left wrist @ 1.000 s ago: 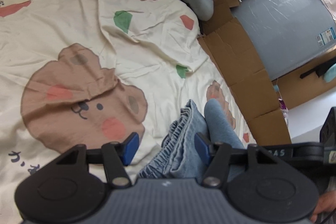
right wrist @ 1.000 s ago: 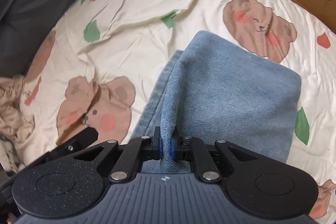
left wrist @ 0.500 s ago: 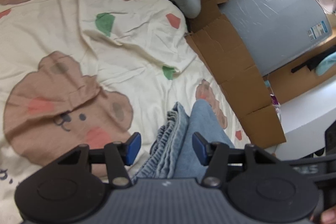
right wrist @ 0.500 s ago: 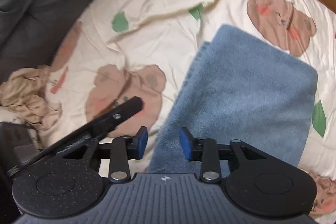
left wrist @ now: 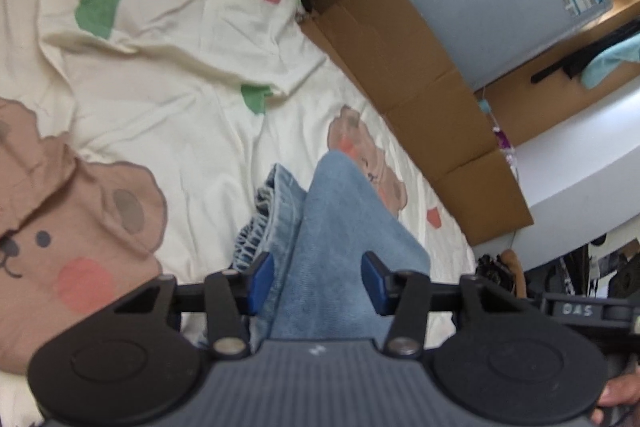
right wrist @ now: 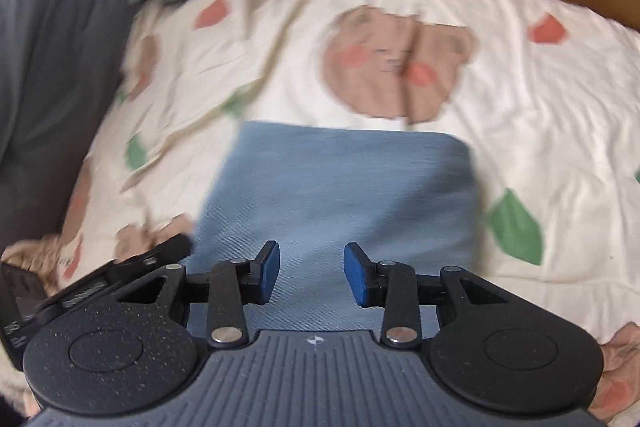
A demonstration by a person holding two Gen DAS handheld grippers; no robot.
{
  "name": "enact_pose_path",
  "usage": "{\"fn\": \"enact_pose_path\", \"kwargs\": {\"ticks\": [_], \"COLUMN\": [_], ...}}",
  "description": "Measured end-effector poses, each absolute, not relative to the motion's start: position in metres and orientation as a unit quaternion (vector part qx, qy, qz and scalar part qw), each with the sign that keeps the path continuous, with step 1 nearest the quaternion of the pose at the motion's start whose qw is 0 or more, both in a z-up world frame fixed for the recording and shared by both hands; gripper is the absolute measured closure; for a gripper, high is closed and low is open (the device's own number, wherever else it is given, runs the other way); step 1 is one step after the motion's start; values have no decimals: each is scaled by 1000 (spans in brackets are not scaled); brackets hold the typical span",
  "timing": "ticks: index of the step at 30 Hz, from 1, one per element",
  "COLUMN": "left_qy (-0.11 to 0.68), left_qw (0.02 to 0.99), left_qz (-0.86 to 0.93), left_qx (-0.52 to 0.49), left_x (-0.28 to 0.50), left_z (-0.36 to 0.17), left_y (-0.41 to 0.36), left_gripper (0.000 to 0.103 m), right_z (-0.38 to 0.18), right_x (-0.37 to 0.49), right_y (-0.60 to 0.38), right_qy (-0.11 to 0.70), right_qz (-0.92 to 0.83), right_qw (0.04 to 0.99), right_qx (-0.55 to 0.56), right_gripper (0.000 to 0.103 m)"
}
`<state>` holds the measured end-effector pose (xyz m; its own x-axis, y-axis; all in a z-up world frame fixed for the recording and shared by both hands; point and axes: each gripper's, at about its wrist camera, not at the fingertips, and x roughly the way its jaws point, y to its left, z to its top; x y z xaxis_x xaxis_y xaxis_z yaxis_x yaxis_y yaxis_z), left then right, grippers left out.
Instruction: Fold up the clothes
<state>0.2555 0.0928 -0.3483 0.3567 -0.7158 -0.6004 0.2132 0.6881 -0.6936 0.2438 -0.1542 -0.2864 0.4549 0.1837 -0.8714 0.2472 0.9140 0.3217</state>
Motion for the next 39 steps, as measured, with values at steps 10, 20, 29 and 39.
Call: {"fn": "enact_pose_path", "kwargs": {"ticks": [10,20,29,39], "left_qy": [516,500,485,505], "left_qw": [750,746,753,743], "left_qz": [-336,-352,-341,-296], "left_qx": [-242,-265,-286,-325], "left_x": [280,289,283,285], "left_z": [-362,-360,-350,-391], "left_y": [70,61,85,105], "left_gripper": [69,96,96,96], "right_z": [-337,-363,-358,-377], "right_x": [228,231,243,269], "right_y": [-217,-236,-233,-231], "right_qy": [491,473,448,446], "right_qz": [-73,-91,-70,-65], "right_qw": [832,832,846,855], "right_qx": [248,274,279,259], "right_gripper": [61,60,60,61]}}
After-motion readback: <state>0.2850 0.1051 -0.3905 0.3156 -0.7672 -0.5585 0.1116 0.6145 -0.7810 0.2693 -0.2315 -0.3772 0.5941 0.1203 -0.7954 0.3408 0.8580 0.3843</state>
